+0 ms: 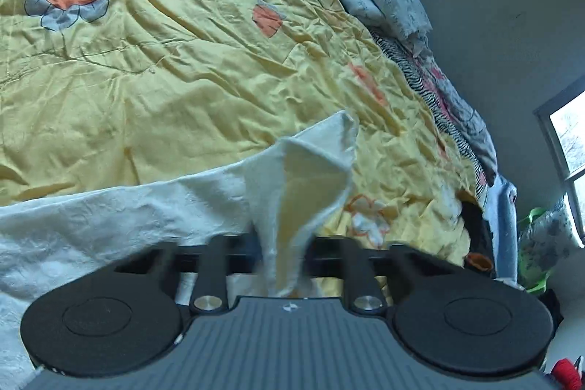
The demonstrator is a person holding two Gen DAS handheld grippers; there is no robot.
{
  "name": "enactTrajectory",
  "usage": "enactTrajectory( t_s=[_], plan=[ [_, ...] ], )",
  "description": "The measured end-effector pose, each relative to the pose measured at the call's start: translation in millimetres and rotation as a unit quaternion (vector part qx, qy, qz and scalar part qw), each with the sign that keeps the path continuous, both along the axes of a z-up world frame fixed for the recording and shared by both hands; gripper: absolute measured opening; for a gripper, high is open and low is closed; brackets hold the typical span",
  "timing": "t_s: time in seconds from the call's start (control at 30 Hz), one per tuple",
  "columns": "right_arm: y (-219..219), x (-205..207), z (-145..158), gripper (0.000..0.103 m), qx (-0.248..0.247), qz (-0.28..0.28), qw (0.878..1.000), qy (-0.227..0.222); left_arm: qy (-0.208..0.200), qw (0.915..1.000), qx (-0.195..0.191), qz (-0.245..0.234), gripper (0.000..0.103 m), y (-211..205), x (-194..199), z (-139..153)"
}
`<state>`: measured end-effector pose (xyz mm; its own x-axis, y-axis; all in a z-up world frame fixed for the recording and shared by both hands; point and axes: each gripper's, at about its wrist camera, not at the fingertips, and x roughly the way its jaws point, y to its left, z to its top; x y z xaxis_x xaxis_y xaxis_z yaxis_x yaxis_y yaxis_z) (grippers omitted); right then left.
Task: Fold towel
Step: 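Grasp the pants corner with the left gripper near the right gripper's held corner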
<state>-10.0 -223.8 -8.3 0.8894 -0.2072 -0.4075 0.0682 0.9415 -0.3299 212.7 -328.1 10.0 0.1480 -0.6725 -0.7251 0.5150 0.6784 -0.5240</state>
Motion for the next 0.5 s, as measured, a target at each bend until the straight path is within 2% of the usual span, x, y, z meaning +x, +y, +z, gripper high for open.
enactTrajectory(
  t_s=[0.13,0.27,0.4,0.5],
  plan=[
    [15.6,0.4,6.2,0.013,0.004,0.027,1.000,-0.007,-0.017,0.9995,-0.015,0.022,0.006,33.0,-3.2,11.6],
    [51.1,-1.1,16.8,0.013,0.012,0.083,0.996,-0.016,-0.028,0.9981,-0.028,0.048,0.006,90.0,-5.0,28.4],
    [95.4,7.6,19.5,0.014,0.041,0.147,0.988,-0.009,-0.030,0.9950,-0.003,0.096,0.006,166.0,-0.9,30.2],
    [129.7,18.4,13.7,0.014,0.063,0.190,0.980,0.017,-0.007,0.9904,0.026,0.136,0.007,213.1,8.3,13.9]
  ],
)
